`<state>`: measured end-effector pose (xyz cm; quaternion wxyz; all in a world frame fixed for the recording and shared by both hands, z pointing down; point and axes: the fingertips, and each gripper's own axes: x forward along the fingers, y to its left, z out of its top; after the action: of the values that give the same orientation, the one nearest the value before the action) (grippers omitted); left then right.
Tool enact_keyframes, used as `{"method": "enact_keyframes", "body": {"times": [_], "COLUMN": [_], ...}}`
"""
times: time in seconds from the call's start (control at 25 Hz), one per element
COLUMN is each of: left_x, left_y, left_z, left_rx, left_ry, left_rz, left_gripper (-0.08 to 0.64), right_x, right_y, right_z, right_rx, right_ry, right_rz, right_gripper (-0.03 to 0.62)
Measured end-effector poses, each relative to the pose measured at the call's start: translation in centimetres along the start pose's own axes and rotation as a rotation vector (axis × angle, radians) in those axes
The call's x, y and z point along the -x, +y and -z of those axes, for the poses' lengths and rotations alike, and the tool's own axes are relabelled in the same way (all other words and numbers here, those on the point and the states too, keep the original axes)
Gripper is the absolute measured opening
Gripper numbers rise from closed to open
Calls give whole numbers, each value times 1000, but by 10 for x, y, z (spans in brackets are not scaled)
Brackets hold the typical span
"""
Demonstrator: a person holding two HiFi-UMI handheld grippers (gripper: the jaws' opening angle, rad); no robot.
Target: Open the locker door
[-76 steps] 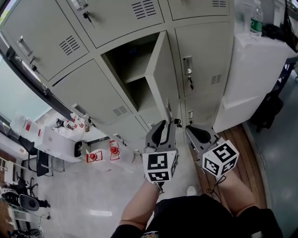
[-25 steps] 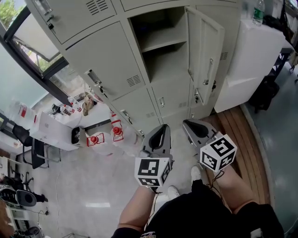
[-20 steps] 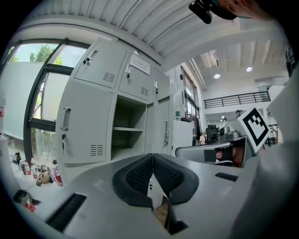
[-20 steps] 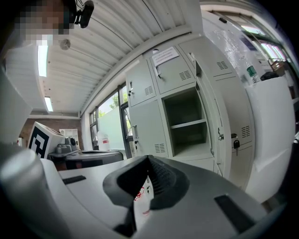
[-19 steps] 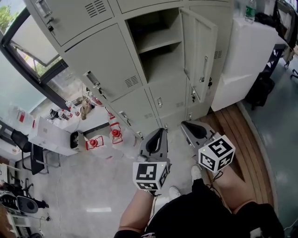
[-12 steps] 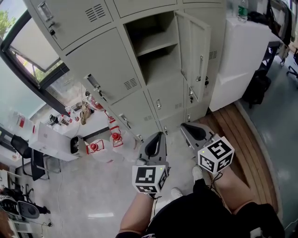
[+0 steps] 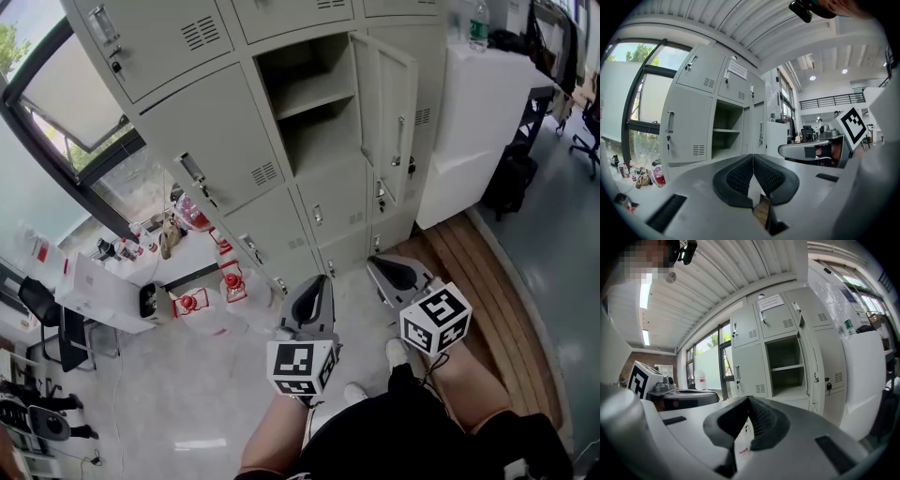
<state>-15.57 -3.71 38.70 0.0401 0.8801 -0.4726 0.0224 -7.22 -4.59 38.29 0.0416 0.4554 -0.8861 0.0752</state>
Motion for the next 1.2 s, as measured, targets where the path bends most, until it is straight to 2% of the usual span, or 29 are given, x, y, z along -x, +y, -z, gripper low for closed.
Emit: {"method": "enact_keyframes", "body": {"times": [1.2], "left_x": [21], "left_y": [2], "left_z": [1], "left_rx": [3], "left_ry": [-11], "left_rz": [4], "left_gripper": [18], "right_x": [4], "right_y": [23], "right_z": [6], "right_rx": [30], "right_ry": [17], "right_rz": [-9], "right_gripper": [54]}}
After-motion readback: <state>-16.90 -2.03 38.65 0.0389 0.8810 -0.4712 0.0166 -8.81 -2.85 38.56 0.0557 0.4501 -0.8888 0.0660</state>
